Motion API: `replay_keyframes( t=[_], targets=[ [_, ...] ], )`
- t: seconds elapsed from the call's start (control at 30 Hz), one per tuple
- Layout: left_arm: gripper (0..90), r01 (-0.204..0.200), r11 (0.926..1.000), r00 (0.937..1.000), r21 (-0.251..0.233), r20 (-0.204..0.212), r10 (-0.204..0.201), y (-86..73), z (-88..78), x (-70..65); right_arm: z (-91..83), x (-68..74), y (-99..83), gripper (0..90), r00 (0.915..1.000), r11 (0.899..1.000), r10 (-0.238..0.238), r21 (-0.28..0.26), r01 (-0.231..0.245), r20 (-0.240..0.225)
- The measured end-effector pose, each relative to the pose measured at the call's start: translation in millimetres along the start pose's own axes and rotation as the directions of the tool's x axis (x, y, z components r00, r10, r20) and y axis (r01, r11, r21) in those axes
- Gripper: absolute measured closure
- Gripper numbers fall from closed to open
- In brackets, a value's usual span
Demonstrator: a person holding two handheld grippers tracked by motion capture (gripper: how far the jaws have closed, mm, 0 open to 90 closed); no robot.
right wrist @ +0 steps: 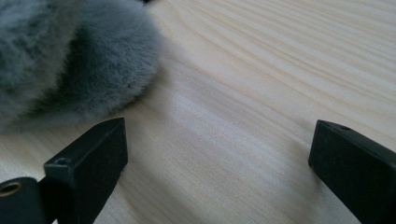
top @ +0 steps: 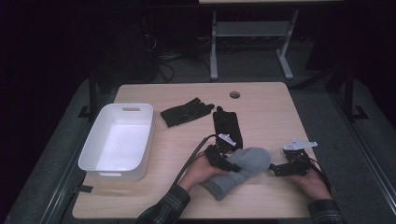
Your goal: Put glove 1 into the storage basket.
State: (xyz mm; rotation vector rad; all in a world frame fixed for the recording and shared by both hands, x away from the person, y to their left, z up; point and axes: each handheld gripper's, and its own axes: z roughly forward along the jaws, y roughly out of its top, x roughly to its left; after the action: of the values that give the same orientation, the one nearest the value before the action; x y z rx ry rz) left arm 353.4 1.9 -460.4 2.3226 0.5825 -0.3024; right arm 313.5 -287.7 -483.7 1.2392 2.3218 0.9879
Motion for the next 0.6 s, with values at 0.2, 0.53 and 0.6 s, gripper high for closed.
replay_keyframes(
  t=[0.2,0.53,0.6],
  targets=[
    [65.0,0.005,0.9999,1.0000,-0.012,0.005,-0.005,1.2,-4.4,-2.4,0.0,0.0,0.1,4.3,1.0000,1.000,0.001,0.000,-0.001,0.000],
    [65.4,-0.001,1.0000,0.9997,-0.008,0.023,0.002,6.4,-16.8,-9.5,-0.1,-0.1,0.1,4.3,1.0000,1.000,0.000,0.000,0.000,0.000],
    [65.4,-0.005,0.9999,0.9997,-0.012,0.022,0.006,7.4,-21.5,-10.2,0.0,-0.1,0.1,4.3,1.0000,1.000,-0.001,0.000,0.001,0.000]
  ],
)
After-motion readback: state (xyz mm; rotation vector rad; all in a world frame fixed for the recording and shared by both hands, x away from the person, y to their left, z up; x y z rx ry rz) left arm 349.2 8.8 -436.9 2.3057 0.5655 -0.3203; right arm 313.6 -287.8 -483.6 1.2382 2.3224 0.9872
